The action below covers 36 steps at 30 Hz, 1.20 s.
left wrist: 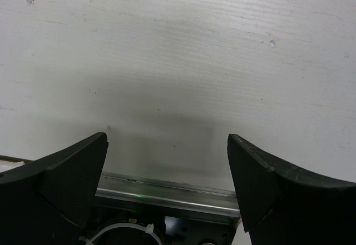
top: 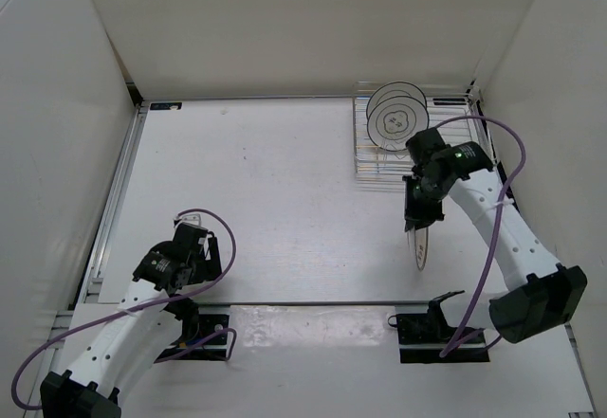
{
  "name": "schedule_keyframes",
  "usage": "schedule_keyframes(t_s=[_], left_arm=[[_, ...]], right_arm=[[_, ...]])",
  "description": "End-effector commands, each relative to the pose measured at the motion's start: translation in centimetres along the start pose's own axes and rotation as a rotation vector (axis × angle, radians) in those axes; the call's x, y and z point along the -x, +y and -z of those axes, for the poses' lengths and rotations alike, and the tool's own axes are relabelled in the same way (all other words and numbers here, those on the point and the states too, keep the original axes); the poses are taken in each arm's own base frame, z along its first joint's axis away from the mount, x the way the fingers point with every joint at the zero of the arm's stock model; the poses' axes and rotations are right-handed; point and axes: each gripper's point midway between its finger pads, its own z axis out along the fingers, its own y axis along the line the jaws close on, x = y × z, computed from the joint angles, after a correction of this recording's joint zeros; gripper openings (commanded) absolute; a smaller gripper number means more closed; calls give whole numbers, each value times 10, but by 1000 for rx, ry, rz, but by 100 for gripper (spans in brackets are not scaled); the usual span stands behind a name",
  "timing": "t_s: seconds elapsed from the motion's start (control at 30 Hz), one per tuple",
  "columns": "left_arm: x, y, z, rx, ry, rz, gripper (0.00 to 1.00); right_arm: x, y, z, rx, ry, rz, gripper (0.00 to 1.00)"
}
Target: Unload the plates from the dish rack
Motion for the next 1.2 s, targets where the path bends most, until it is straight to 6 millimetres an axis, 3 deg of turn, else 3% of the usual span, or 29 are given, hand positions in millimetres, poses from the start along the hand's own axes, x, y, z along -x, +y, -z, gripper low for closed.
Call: schedule_keyframes(t_s=[0.0,0.1,0.3,0.53,0.87,1.1,1.17], left_arm=[[5,-3,0,-10,-18,-1,100],[4,-2,-1,-5,-12,-3,100],[2,-2,-2,-6,-8,-2,100],[1,-3,-3,-10,2,-6,100],[-1,-5,-3,-15,14,-11,100],[-1,-5,-4,-16,17,-9,100],[-3,-5,-4,-17,23,-12,100]], right_arm=[[-52,-43,7,-255,232,7,0],[-57,-50,-4,-342,314,36,0],[-43,-52,-25,-415,292,64,0],[-45,-81,-57,-664,389,133,0],[-51,-93,-107,-748,417,185,0],[-52,-92,-125,-713,423,244,13],[-50,-91,-126,-710,422,255,26]])
